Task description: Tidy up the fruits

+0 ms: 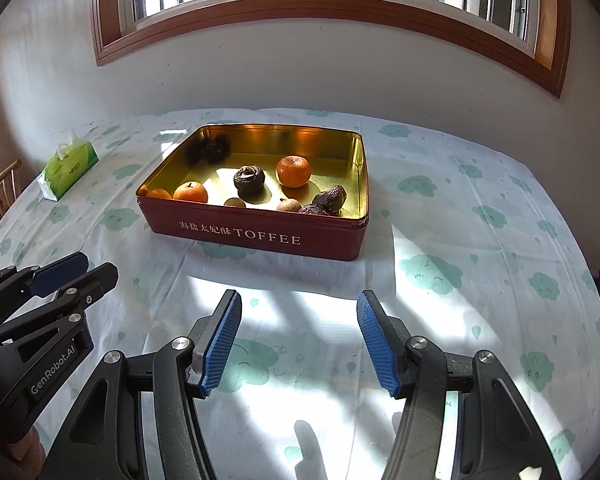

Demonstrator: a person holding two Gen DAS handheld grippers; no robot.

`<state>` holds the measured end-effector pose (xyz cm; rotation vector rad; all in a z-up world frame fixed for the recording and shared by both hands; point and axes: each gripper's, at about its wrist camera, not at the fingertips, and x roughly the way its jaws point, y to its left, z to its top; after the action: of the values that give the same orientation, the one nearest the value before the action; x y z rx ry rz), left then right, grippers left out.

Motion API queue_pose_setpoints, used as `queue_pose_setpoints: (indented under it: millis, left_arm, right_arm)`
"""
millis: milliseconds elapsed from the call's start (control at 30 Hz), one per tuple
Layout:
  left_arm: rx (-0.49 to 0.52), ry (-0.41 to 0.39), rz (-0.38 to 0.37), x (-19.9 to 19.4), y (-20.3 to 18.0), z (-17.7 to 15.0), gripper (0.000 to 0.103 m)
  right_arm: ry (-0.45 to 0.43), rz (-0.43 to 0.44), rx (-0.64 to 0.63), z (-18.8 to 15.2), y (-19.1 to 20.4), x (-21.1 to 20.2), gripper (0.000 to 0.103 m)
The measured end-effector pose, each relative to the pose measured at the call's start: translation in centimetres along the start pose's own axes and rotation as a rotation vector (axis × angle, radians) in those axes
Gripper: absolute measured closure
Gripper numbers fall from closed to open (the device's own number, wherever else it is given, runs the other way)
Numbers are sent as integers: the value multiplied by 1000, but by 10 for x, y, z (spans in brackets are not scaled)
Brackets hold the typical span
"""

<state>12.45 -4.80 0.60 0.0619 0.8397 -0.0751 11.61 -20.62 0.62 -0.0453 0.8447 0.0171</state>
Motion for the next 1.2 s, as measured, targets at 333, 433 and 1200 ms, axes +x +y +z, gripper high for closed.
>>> queue_pose_setpoints:
  millis: [333, 433, 1200]
  left_arm:
    - [-3, 1, -6, -1, 1, -1, 71]
    - [-3, 3, -7, -2, 1, -2, 71]
    - [-7, 24, -12, 4, -2, -6, 71]
  right_arm:
    - [0, 1, -3, -2, 1, -1, 46]
    - [0, -2, -4, -2, 2, 0, 46]
    - [18, -1, -14, -3, 3, 4, 46]
